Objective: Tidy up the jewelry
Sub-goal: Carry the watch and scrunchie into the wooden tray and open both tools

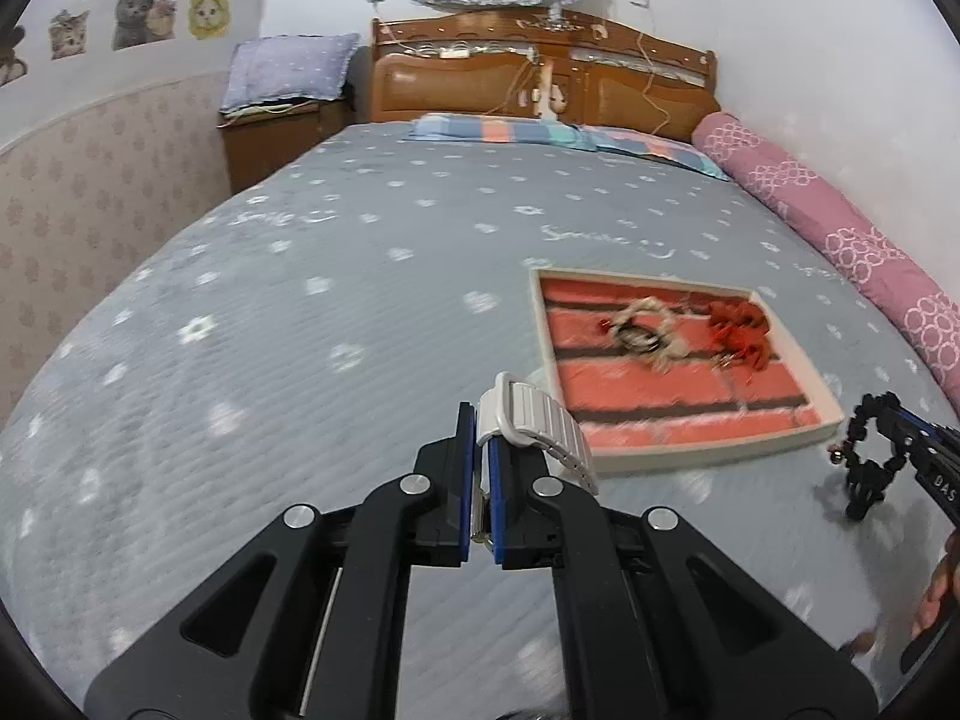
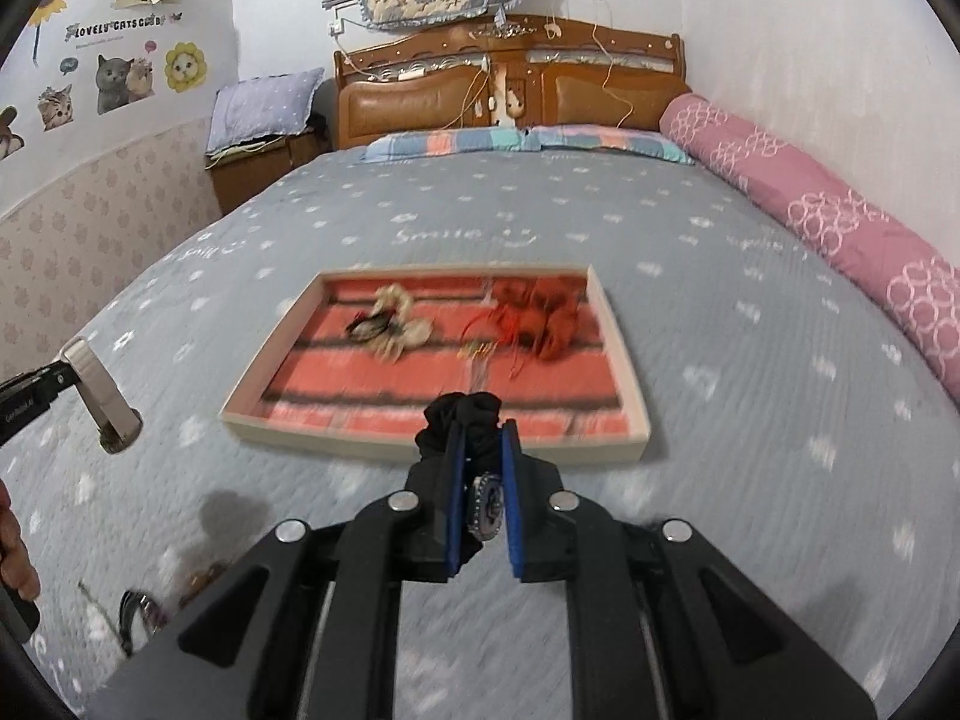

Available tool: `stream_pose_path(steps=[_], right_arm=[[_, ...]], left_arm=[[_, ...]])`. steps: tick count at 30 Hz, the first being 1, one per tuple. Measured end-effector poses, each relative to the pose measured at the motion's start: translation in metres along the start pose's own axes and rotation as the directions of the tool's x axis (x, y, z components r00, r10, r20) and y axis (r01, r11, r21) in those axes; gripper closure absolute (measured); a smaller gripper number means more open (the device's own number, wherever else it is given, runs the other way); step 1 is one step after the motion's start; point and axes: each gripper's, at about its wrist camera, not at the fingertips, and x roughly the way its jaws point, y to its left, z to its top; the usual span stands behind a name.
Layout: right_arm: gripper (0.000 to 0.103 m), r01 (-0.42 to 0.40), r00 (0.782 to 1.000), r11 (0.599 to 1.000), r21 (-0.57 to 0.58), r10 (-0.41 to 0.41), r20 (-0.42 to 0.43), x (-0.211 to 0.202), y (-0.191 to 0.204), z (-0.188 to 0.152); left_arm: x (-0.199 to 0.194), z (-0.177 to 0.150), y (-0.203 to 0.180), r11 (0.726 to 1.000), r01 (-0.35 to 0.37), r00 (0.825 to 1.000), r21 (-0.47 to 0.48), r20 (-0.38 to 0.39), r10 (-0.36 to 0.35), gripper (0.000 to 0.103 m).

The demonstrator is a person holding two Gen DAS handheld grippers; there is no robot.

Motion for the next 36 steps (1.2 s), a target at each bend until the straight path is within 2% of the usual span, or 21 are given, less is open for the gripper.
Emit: stream_pose_path(steps=[10,21,29,36], right_arm=[[0.091,0.03,0.999,0.999,0.017,-0.029,-0.018,0.071,-0.025,0.04],[0.091,0.05,0.997,0.997,0.06,-0.047,-0.054,0.143,-0.048,0.055],[0.091,0.084,0.988,0.996,0.043,-0.078,-0.136,0.179,-0.051,0.058],[0.091,0.11,0.974,0.994,-0.002,-0.109,-0.198,0.195,-0.047,0.054]], left_arm=[[0.08,0.046,-0.067,0.998,0.063,0.997,0.004,-0.039,-0.063,0.1],[0.168,0.067,-0.111,0.996,0.069,0.993,0.05,-0.1,-0.064,0.1],[0.205,0.066,-0.115,0.998,0.046,0.989,0.053,-0.142,-0.038,0.1],[0.211,0.065,-0.105,0.998,0.034,0.987,0.061,-0.162,-0.023,0.099]])
